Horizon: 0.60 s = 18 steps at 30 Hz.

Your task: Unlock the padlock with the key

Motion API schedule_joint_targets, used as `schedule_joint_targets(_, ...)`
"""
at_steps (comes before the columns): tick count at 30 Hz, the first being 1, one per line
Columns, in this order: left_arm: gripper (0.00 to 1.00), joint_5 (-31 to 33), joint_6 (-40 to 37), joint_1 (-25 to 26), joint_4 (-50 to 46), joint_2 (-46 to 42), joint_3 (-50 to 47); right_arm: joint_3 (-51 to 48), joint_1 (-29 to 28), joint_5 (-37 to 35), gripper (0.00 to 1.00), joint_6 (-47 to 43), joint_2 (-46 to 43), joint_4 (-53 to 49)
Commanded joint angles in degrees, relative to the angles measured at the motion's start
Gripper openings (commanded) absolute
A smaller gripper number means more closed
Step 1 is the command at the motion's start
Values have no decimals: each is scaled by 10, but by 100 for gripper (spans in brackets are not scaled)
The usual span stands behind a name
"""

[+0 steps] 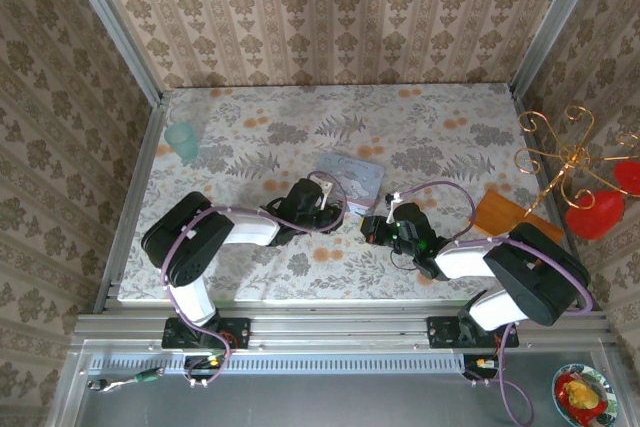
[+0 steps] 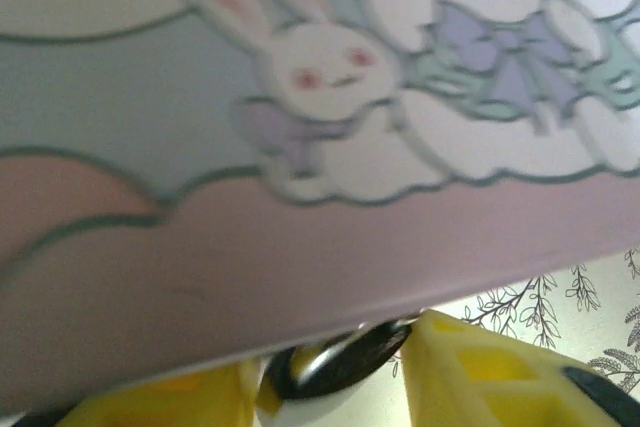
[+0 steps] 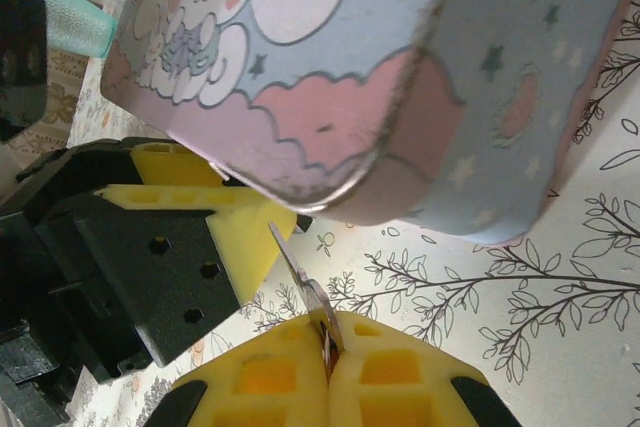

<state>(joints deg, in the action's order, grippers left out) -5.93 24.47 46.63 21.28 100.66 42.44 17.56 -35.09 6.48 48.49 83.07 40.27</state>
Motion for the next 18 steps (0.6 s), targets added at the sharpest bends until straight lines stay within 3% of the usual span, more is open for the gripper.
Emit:
schedule_joint_targets(1, 34, 9, -1, -1, 0, 1, 8, 13, 6, 3, 0, -7, 12, -3)
schedule_joint_targets(7, 10, -14, 26, -1, 11, -25, -12, 31, 30, 28, 0, -11, 37, -3)
schedule_joint_targets(12, 4, -57, 69, 0, 1, -63, -21, 54, 61, 67, 0, -20, 65, 14)
schedule_joint_targets(18, 3, -139, 126, -2, -31, -97, -9, 67, 82, 82, 0, -24, 89, 25)
